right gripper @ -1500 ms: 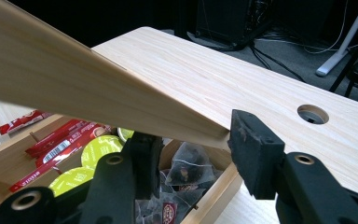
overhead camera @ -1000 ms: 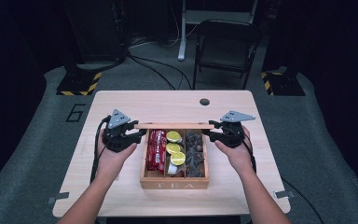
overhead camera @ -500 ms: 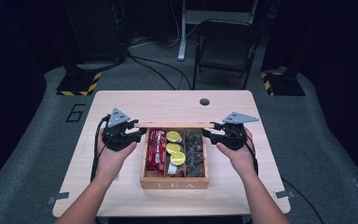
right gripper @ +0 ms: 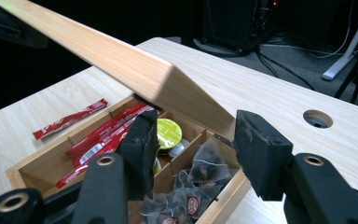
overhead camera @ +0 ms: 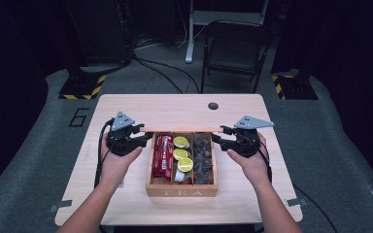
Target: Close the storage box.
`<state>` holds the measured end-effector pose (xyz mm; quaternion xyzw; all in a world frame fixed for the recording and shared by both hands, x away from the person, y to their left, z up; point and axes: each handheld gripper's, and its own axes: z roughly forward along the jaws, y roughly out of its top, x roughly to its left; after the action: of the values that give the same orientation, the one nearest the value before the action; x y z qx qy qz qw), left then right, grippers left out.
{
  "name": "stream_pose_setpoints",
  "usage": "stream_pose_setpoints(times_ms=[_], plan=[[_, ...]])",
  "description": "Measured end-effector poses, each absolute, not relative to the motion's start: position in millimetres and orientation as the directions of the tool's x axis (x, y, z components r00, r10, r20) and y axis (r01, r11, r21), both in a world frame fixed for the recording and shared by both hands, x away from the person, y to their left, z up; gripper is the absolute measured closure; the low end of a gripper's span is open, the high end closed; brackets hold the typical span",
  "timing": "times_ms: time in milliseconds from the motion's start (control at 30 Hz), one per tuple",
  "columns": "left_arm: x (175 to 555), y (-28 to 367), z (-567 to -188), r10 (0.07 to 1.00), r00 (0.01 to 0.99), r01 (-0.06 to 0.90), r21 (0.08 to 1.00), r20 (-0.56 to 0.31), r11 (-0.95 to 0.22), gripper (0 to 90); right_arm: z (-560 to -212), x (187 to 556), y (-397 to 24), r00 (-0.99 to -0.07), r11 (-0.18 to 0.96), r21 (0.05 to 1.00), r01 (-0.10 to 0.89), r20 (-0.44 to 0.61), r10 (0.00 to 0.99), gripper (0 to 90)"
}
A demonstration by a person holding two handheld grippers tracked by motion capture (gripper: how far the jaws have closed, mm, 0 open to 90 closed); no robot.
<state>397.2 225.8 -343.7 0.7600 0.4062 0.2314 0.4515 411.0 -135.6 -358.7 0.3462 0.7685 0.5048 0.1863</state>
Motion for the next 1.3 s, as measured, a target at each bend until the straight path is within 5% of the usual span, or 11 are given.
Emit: stream_pose_setpoints(times_ms=[1300], plan=[[379, 229, -354, 0.794, 0.608, 0.383, 0.871, 0.013, -0.307, 51.7, -351, 390, -133, -0.707, 0.316, 0.889, 0.332, 0.013, 0.707, 50.8]])
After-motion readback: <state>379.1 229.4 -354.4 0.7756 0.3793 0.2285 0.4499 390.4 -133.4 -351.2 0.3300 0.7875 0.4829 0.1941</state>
